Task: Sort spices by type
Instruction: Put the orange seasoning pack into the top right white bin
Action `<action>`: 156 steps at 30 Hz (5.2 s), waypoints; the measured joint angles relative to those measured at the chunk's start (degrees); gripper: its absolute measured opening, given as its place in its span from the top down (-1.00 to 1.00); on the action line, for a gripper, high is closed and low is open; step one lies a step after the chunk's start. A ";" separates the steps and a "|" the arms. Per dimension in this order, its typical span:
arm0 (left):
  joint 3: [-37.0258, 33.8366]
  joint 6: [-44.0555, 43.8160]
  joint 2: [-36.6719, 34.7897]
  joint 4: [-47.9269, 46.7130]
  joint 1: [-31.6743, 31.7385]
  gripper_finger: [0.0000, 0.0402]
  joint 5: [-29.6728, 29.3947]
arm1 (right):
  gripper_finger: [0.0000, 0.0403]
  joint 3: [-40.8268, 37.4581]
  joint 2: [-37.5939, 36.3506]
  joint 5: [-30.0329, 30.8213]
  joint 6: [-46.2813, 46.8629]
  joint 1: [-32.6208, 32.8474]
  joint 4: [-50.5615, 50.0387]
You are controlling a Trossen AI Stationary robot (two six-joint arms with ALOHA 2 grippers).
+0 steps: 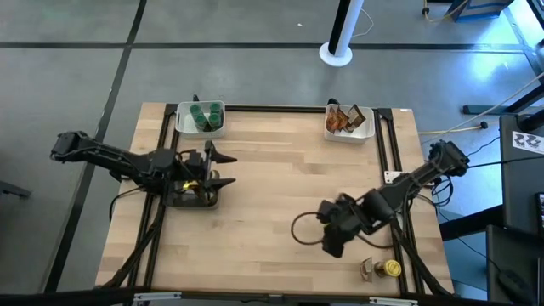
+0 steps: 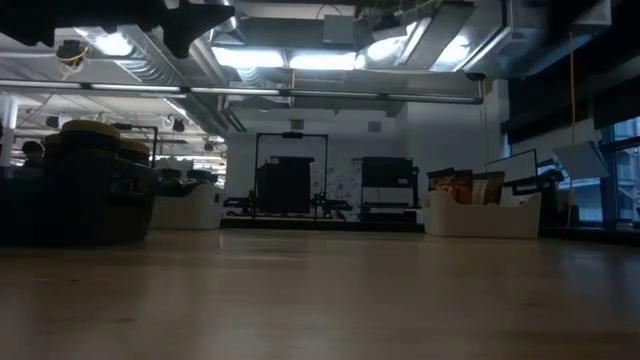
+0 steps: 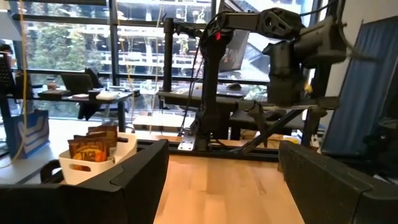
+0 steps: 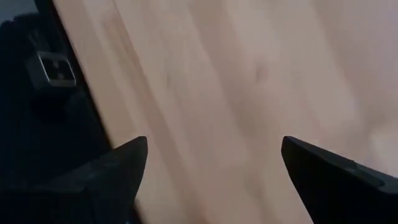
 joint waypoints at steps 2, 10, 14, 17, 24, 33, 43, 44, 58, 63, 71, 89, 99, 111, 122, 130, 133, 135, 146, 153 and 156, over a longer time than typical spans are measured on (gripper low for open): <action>0.00 -0.72 0.00 0.05 -0.27 -0.43 0.00 | -0.84 0.00 0.00 -2.69 6.22 1.90 -2.33; 0.00 -2.39 0.00 3.77 -0.37 -0.43 -1.18 | -0.84 0.00 0.00 -12.22 28.77 7.81 -7.12; 0.00 -0.65 0.01 3.85 0.01 -0.43 -2.48 | -0.84 0.00 0.00 -14.54 40.42 9.97 -8.57; 0.00 -0.51 0.02 5.51 0.53 -0.43 -3.08 | -0.84 -0.02 0.00 -18.08 48.12 11.35 -8.99; 0.00 1.17 0.04 9.02 0.72 -0.43 -3.08 | -0.84 -0.07 1.59 -18.97 59.10 15.76 -8.82; 0.00 2.00 0.04 9.59 0.72 -0.43 -3.08 | -0.84 -0.09 5.98 -21.01 60.20 17.42 -6.82; 0.00 1.83 0.04 9.49 0.72 -0.43 -3.07 | -0.84 -0.13 11.12 -25.29 58.61 16.30 -5.44; 0.00 1.83 0.04 9.50 0.72 -0.43 -3.07 | -0.84 -0.13 11.32 -26.17 58.60 15.91 -5.52; 0.00 1.79 0.04 9.59 0.72 -0.43 -3.06 | -0.83 -0.13 18.60 -27.55 60.12 15.52 -5.10; 0.00 1.57 0.04 9.58 0.72 -0.43 -3.06 | -0.62 -0.13 18.97 -27.59 59.77 15.52 -4.83; 0.00 1.57 0.04 9.86 0.72 -0.43 -3.06 | 0.02 -4.24 18.97 -29.66 58.79 15.91 -1.86; 0.00 1.57 0.04 10.34 0.71 -0.43 -3.04 | 0.82 -5.25 18.88 -22.79 40.54 15.04 -6.44; 0.00 1.57 0.04 10.40 0.71 -0.43 -3.04 | 0.87 0.28 18.84 -14.75 27.65 7.69 -16.38; -0.01 1.57 0.02 10.34 0.70 -0.43 -3.04 | 0.89 8.72 14.38 0.75 12.33 -5.40 -28.44; 0.00 2.14 0.02 10.31 0.70 -0.43 -3.04 | 0.90 8.13 4.03 12.12 3.95 -19.97 -28.37; 0.00 2.55 0.02 10.31 0.70 -0.43 -3.04 | 0.91 8.13 -0.11 16.78 -3.20 -32.51 -28.35; 0.00 2.62 0.02 10.30 0.70 -0.43 -3.04 | 0.89 8.13 -0.48 17.55 -5.89 -37.49 -28.36; 0.00 2.66 0.02 10.29 0.70 -0.43 -3.04 | 0.88 8.13 -0.46 17.98 -7.77 -40.55 -28.34; 0.00 2.63 0.02 10.26 0.59 -0.43 -3.04 | 0.87 8.13 -0.46 20.54 -11.99 -56.42 -28.35; 0.00 2.43 0.02 9.79 0.57 -0.43 -3.04 | 0.87 3.69 -0.44 20.14 -12.62 -63.39 -27.29; 0.00 2.08 0.02 9.35 0.57 -0.43 -3.02 | 0.87 0.02 -0.42 18.98 -14.02 -65.40 -24.26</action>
